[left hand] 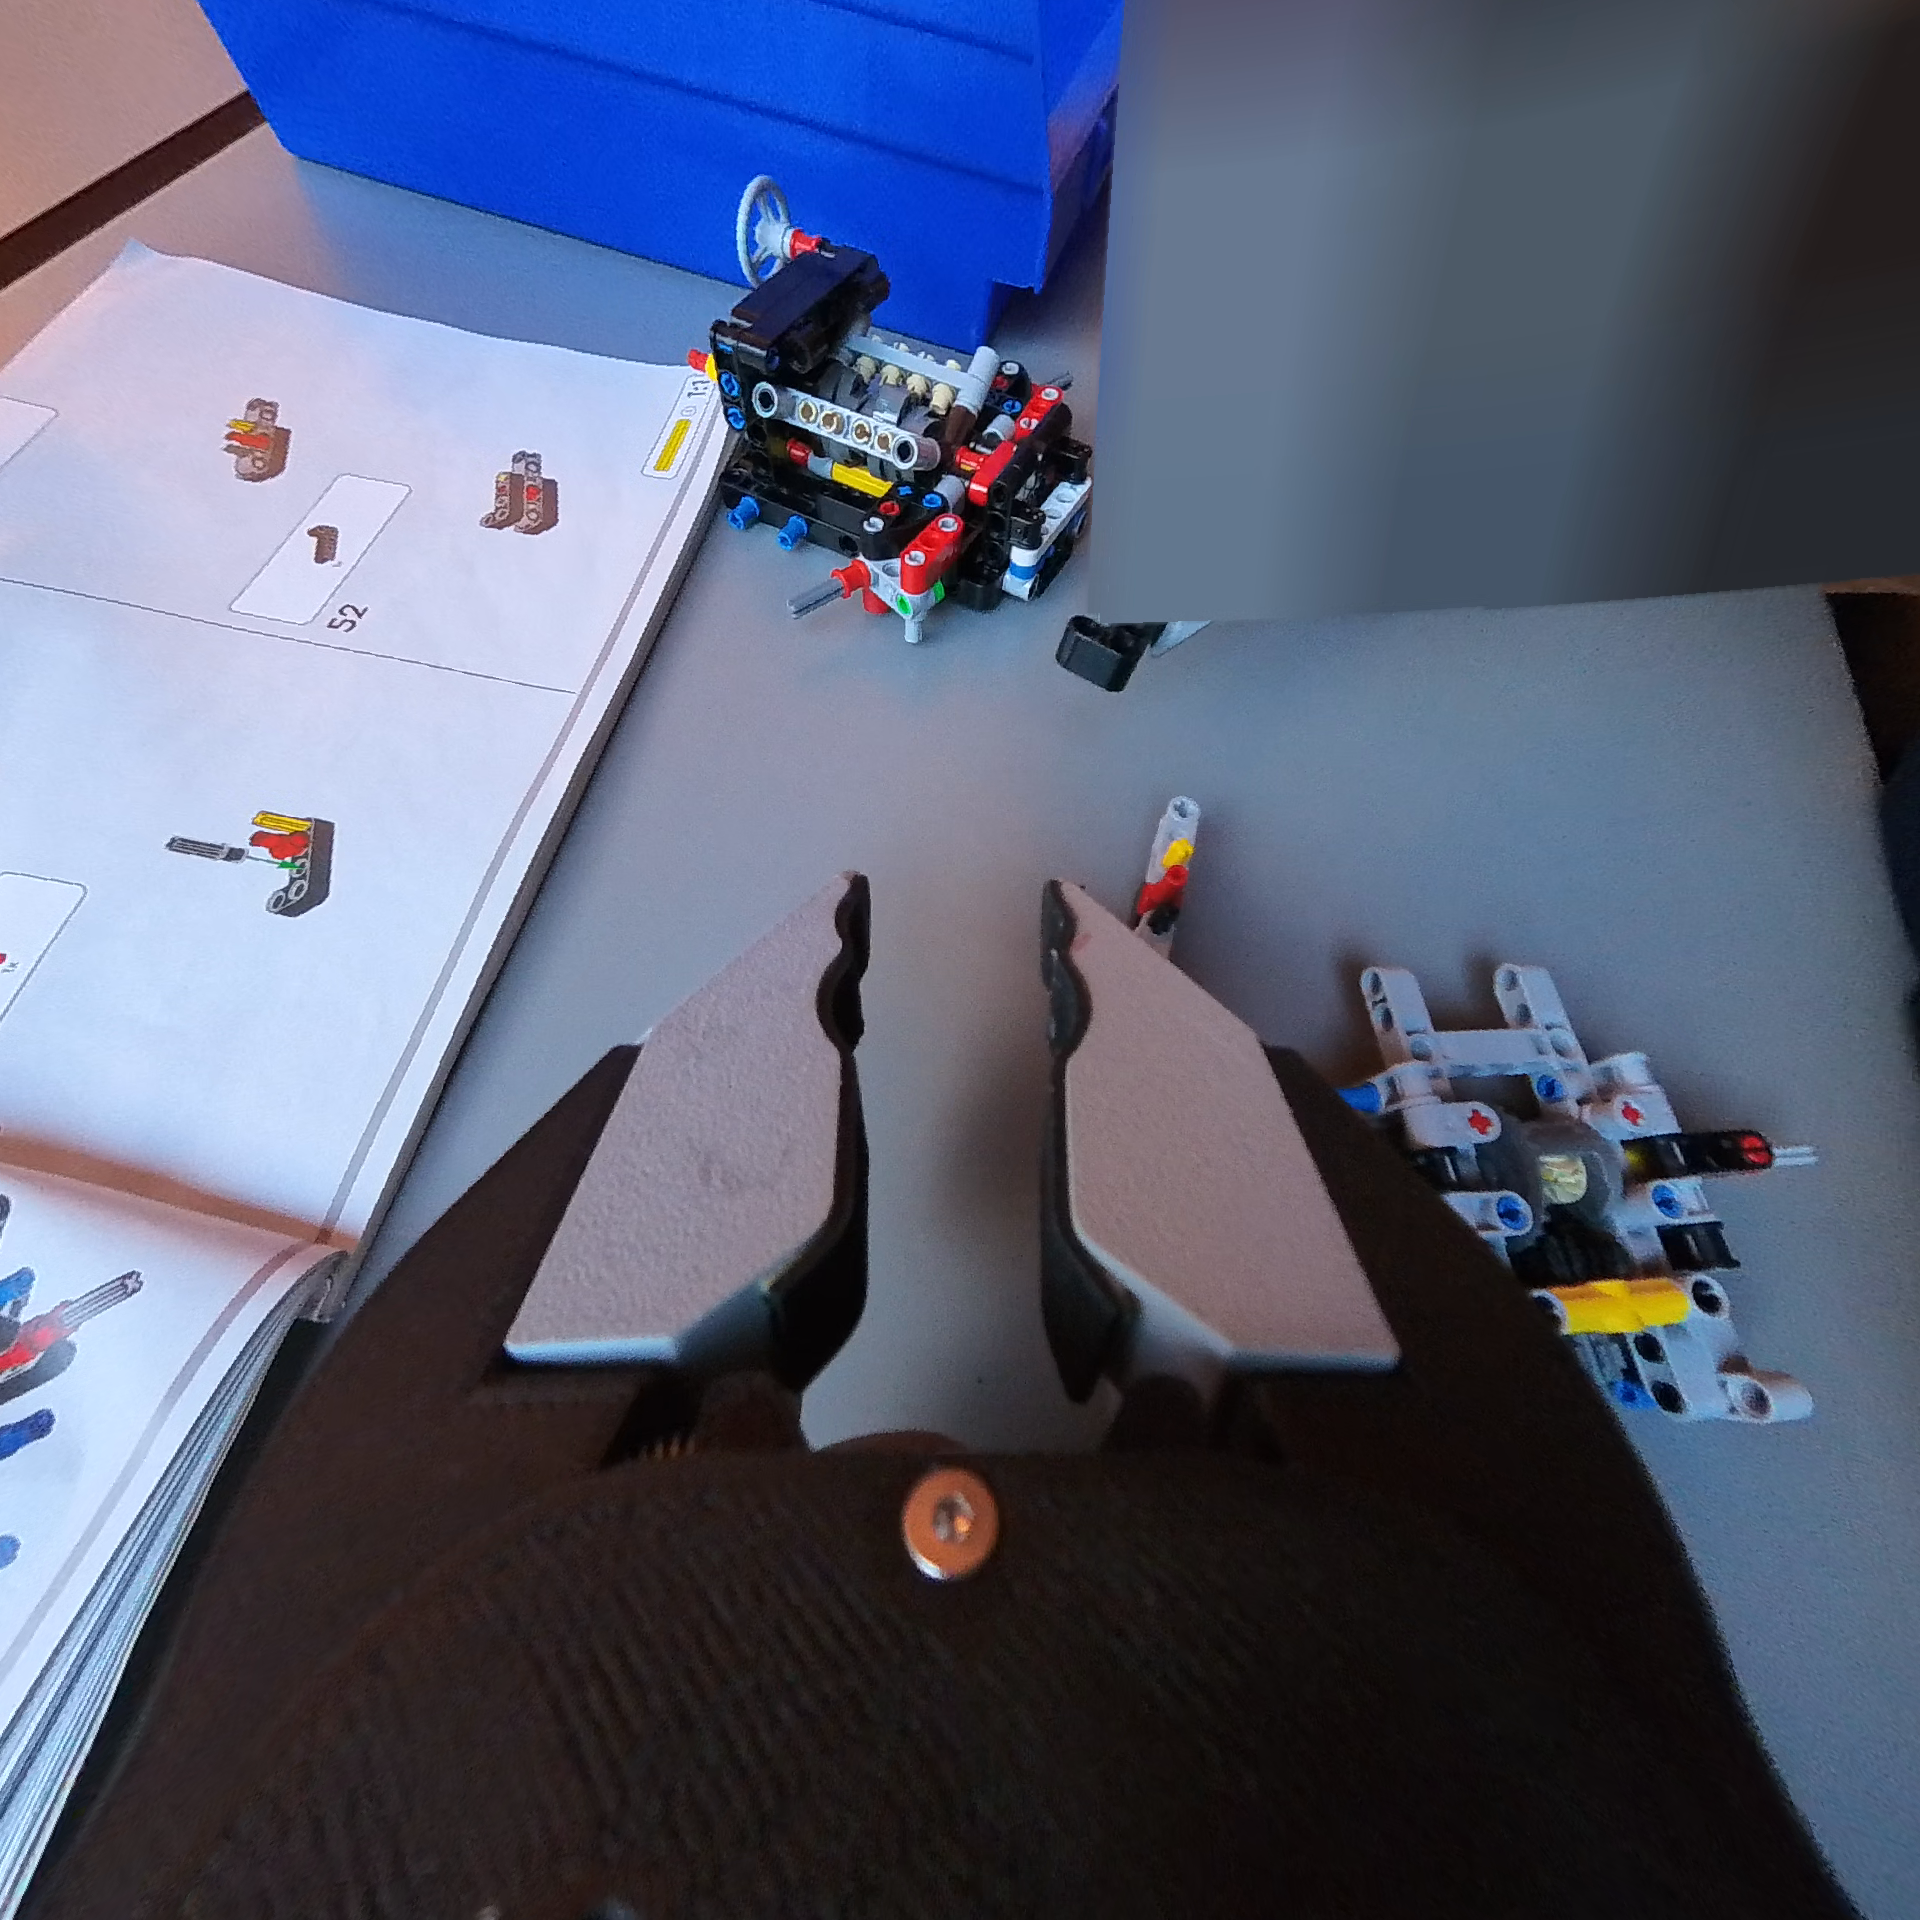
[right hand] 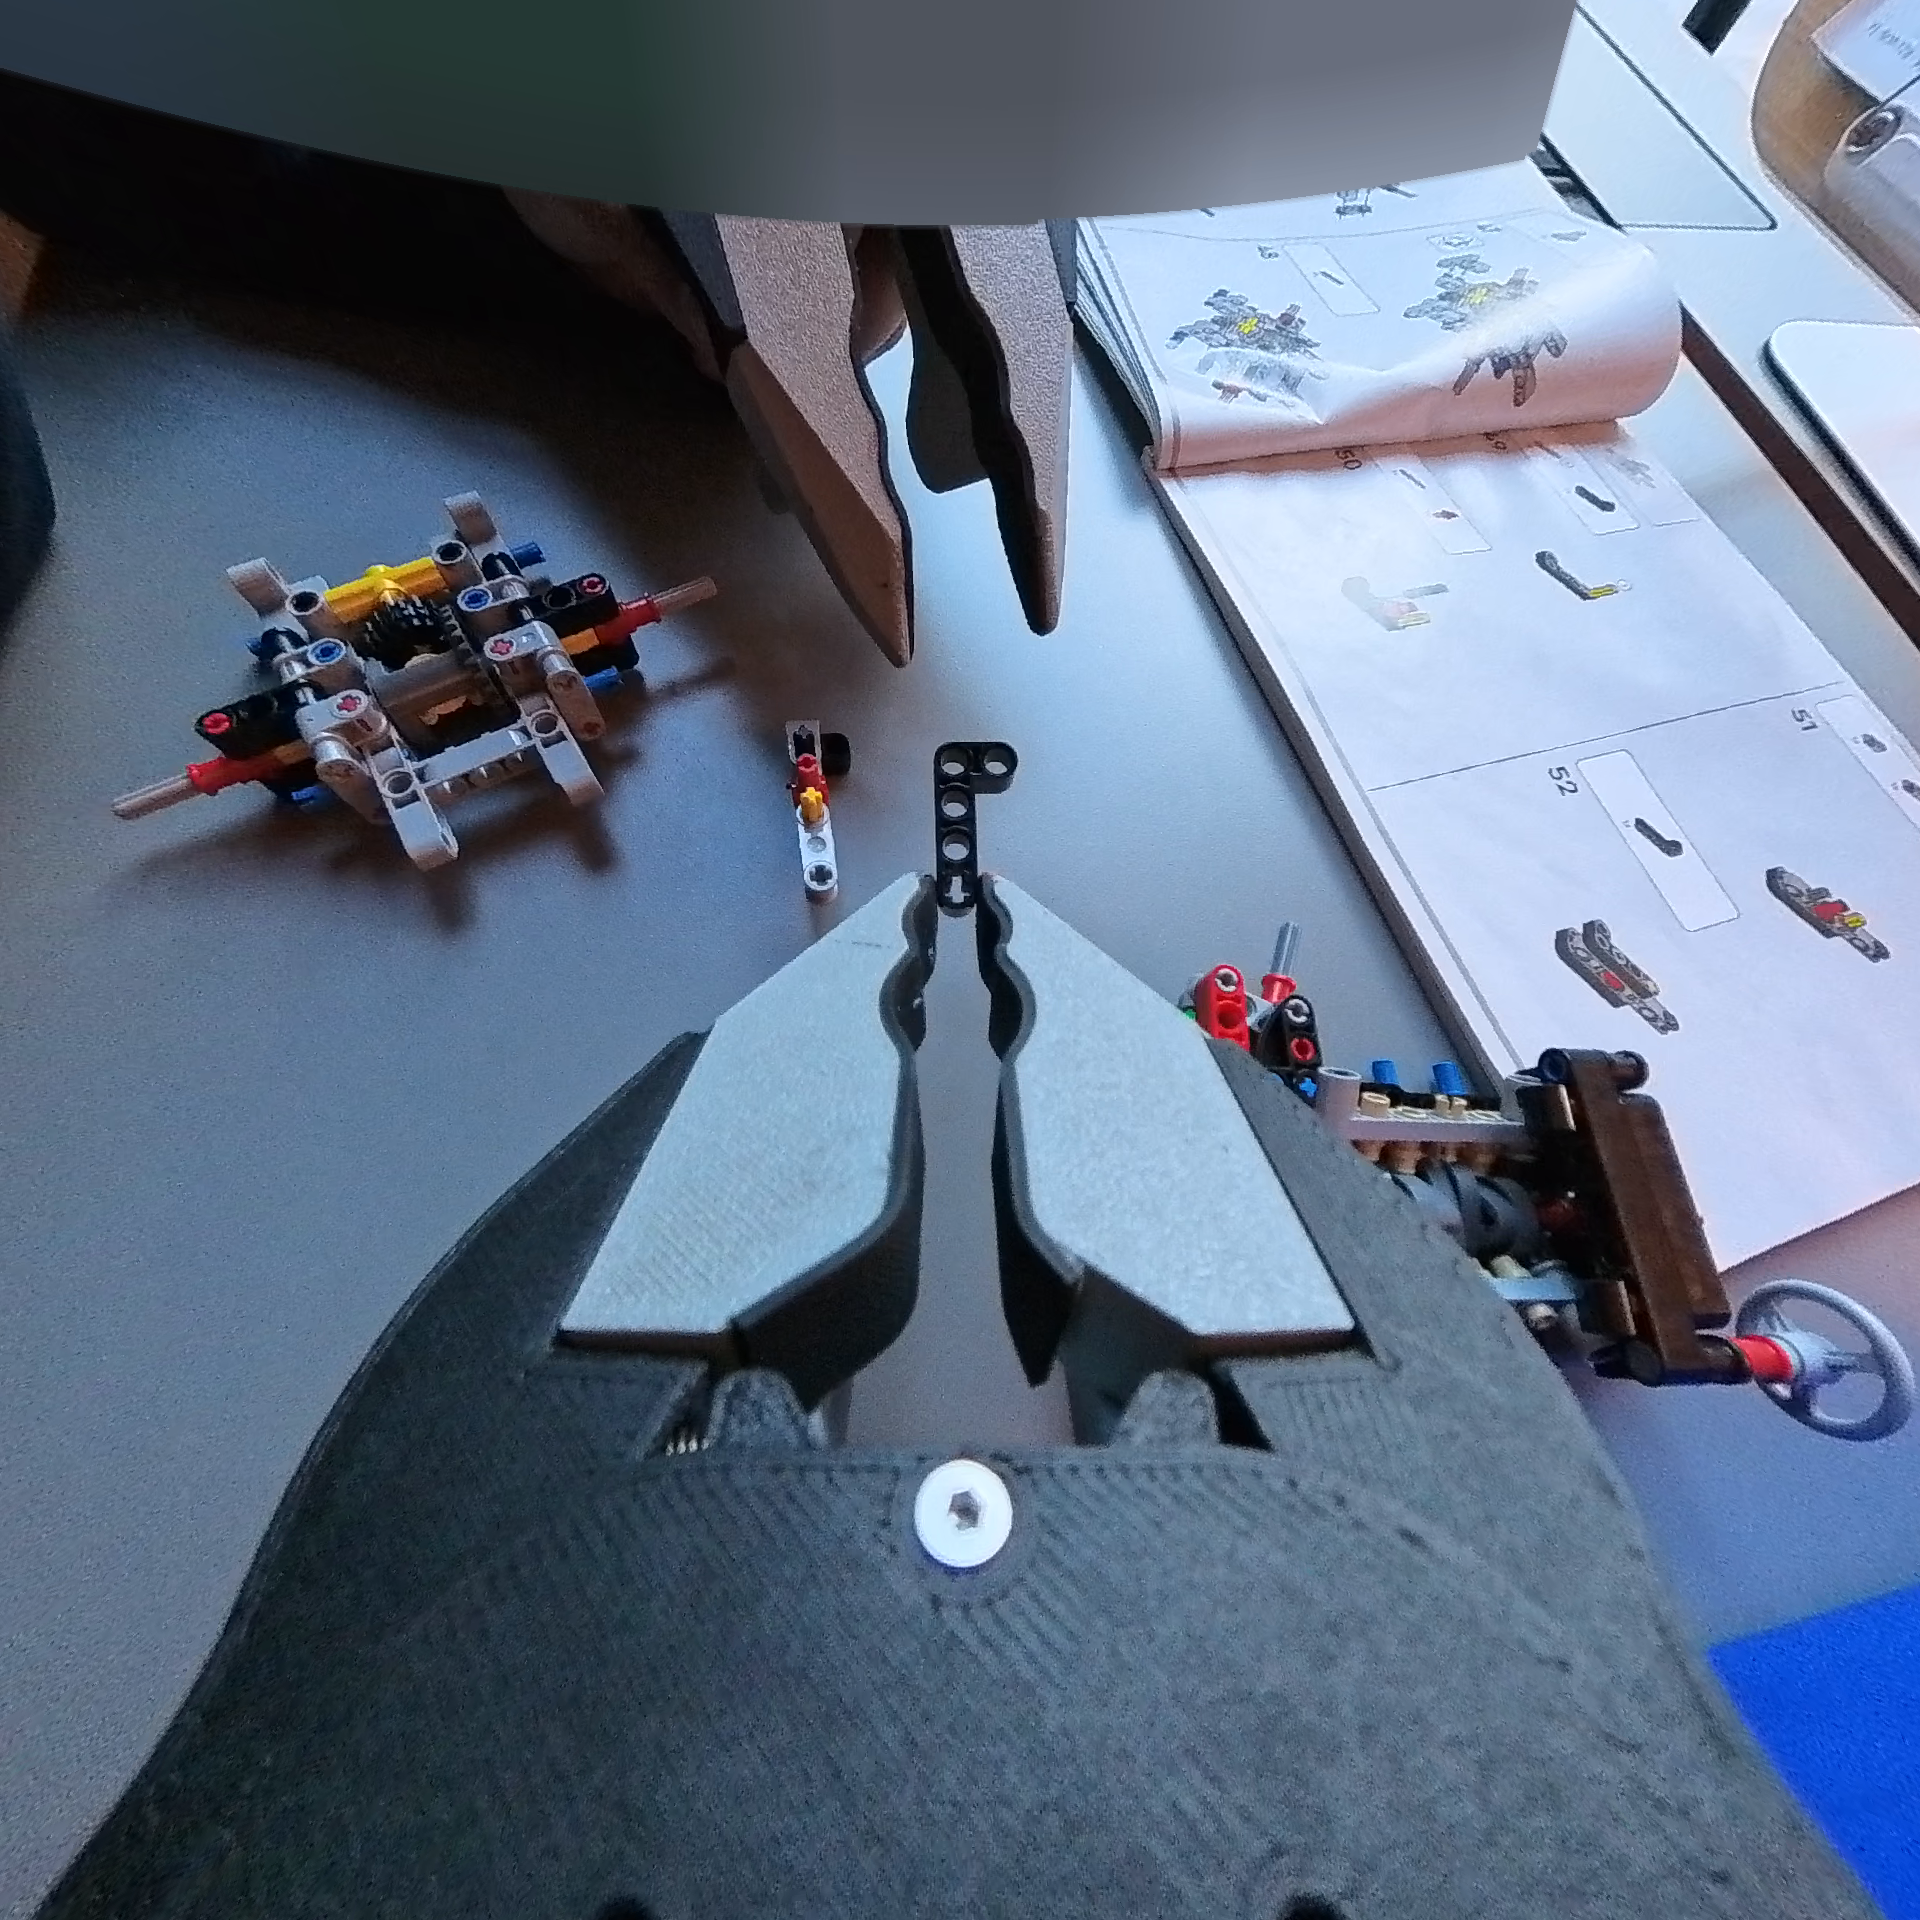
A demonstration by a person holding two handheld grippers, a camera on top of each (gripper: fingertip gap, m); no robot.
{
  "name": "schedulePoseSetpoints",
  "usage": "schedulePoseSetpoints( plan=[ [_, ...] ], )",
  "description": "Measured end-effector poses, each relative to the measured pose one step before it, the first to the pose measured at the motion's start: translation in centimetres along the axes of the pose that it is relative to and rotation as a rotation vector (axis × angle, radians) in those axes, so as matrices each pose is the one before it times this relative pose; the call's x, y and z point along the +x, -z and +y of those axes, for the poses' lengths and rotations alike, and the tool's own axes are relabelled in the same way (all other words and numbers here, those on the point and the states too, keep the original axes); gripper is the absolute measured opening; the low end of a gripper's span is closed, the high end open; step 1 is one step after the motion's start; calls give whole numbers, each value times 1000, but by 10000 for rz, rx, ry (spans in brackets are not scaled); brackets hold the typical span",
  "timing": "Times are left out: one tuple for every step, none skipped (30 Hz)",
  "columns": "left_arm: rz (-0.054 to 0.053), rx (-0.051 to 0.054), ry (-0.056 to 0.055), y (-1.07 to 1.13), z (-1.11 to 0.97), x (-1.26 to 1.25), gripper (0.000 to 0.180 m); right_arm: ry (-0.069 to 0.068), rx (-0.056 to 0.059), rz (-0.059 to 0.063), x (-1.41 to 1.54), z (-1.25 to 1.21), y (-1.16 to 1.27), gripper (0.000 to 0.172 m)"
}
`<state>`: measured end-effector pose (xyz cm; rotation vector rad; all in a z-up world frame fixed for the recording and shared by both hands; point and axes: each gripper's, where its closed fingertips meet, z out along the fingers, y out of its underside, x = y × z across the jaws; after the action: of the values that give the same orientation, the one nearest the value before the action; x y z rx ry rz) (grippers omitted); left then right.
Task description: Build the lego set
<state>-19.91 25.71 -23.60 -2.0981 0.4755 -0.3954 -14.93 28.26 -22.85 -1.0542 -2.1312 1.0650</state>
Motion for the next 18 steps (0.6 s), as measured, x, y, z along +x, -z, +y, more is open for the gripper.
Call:
schedulePoseSetpoints(
  plan=[
    [-2, 8, -3, 7, -14, 0, 30, -31, 10, -14, 17, 18, -7, 4],
    [1, -1, -7, 3, 5, 10, 30, -49, 14, -15, 28, 23, 2, 4],
    [1, -5, -6, -1, 5, 6, 30, -68, 22, -29, 24, 2, -4, 4],
    [0, 0, -10, -2, 1, 15, 31, -76, 34, -36, 21, -12, 10, 4],
    [-7, 3, -10, -4, -3, 5, 30, -75, 40, -24, 41, -13, 17, 4],
    [-5, 3, -8, 1, -1, 1, 30, -71, 46, -19, 52, -39, 25, 4],
    [0, 3, -6, 17, -3, 7, 30, -70, 50, -28, 27, -47, 25, 4],
    [1, 1, 1, -1, -1, 2, 30, -69, 48, -30, 17, -47, 23, 4],
    [-1, 1, 5, -1, -2, 1, 30, -61, 42, -23, 18, -39, 30, 4],
    [-2, 6, -1, 8, -1, -8, 30, -48, 37, -20, 15, -39, 25, 4],
    [-7, 6, -5, 4, -14, 2, 30, -32, 23, -19, -6, -34, 17, 4],
    [-3, 0, -7, -1, 2, 12, 30, -10, 8, -3, -7, -21, 16, 4],
    [-2, -12, -10, -6, 21, 8, 31, 11, 3, 14, 9, -15, 19, 4],
    [-7, -11, -14, -15, 17, 15, 31, 17, 0, 12, -6, -19, 11, 4],
    [-6, -10, -17, -6, 9, 6, 31, 14, -2, 6, -18, -8, 7, 4],
    [-9, -10, -14, -11, 17, 3, 31, 9, 0, 3, -11, -11, 3, 4],
    [-6, -9, -6, -10, 4, 1, 31, 2, -3, 2, -3, 1, -3, 4],
    [3, -6, 1, -5, 15, 13, 31, -6, -4, -1, 7, 13, -5, 4]
  ],
)
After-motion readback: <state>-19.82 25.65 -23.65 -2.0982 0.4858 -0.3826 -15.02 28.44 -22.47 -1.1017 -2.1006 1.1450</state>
